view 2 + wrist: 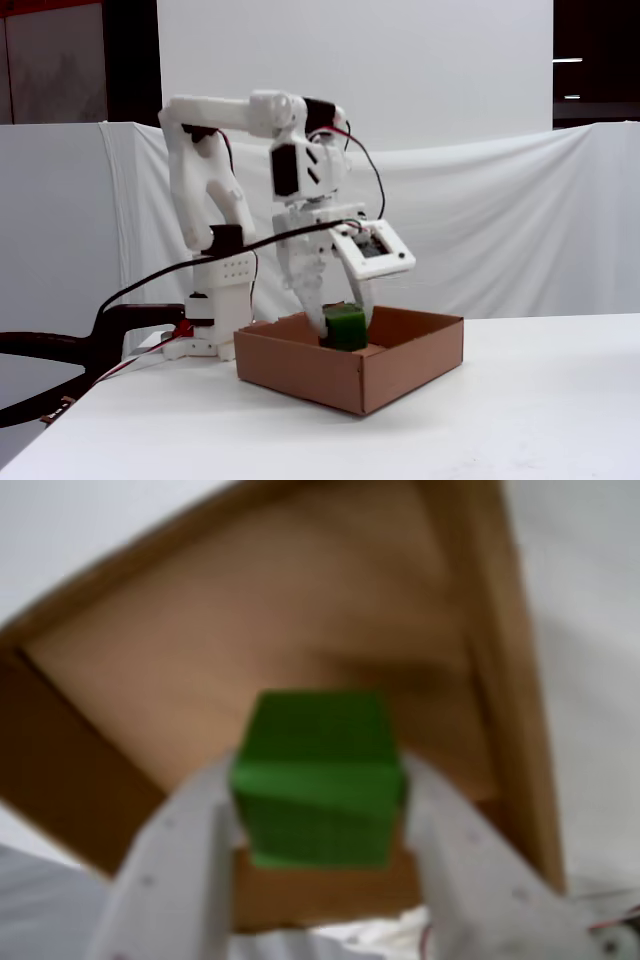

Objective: Grasp a green cube and put it in a box.

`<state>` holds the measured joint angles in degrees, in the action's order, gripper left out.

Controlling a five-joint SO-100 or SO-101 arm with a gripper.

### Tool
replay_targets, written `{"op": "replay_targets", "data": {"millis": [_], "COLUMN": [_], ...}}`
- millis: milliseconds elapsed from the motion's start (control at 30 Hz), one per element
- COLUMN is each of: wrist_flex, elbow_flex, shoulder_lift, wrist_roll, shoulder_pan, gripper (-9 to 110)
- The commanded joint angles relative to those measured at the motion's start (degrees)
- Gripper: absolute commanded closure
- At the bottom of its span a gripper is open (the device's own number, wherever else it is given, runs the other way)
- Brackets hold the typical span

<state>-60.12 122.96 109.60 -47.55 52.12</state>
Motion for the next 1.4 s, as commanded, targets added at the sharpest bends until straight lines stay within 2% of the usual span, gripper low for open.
{"op": "replay_targets", "data": {"millis": [0, 333, 600, 967, 1367], "wrist_flex": [2.8, 9.9, 9.0, 1.3, -8.0], "elbow_flex": [0.9, 6.9, 6.1, 0.0, -7.1], "shoulder_lift": [-0.6, -3.4, -4.1, 2.1, 11.2], "wrist_roll": [0.3, 0.3, 0.3, 0.2, -0.4], "shoulder_pan": [0.6, 1.5, 1.1, -2.3, -7.0], "gripper": [86, 85, 77, 70, 69]}}
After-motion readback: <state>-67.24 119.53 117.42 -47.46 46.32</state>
